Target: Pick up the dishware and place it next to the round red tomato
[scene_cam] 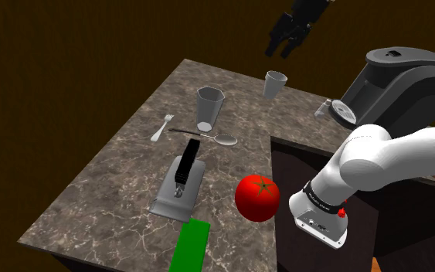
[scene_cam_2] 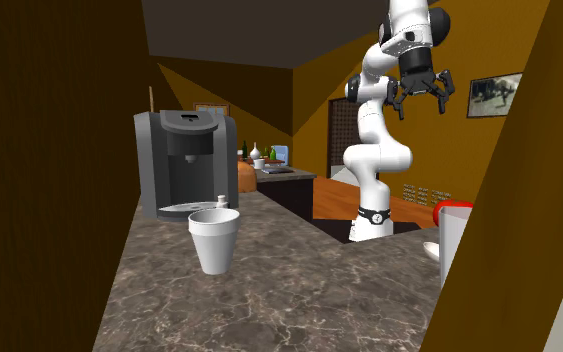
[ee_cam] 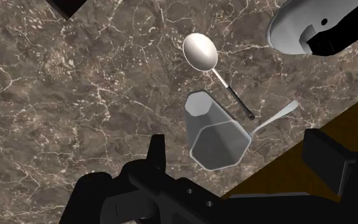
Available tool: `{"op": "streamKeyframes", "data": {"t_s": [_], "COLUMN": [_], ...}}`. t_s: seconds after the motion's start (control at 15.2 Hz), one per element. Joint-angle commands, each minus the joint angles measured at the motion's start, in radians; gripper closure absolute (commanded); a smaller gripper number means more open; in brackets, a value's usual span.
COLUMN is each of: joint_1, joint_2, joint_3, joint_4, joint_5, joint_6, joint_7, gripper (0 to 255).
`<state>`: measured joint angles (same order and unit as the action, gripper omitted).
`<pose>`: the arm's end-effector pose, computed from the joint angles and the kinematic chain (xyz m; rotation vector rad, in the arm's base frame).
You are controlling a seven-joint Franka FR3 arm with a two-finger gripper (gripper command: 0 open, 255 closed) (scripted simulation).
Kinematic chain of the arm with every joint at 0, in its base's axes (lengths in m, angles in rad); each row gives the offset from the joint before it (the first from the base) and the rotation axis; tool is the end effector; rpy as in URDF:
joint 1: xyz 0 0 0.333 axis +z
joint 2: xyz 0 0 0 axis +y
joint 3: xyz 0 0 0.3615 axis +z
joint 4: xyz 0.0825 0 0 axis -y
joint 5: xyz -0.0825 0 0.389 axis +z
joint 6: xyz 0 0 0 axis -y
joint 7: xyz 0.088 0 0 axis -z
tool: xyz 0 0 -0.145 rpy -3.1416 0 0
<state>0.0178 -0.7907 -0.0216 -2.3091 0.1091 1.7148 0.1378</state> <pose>0.2998 0.0106 0.6246 -2.9832 0.2118 -0.2807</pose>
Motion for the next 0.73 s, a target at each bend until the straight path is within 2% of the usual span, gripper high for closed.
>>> {"op": "streamKeyframes", "data": {"t_s": [0.0, 0.66], "joint_1": [0.000, -0.053], "joint_2": [0.000, 0.117], "joint_3": [0.000, -0.182], "joint_4": [0.000, -0.059], "joint_5": [0.000, -0.116], "joint_6": [0.000, 0.140], "joint_7": [0.000, -0.240], "gripper": [0, 0]}}
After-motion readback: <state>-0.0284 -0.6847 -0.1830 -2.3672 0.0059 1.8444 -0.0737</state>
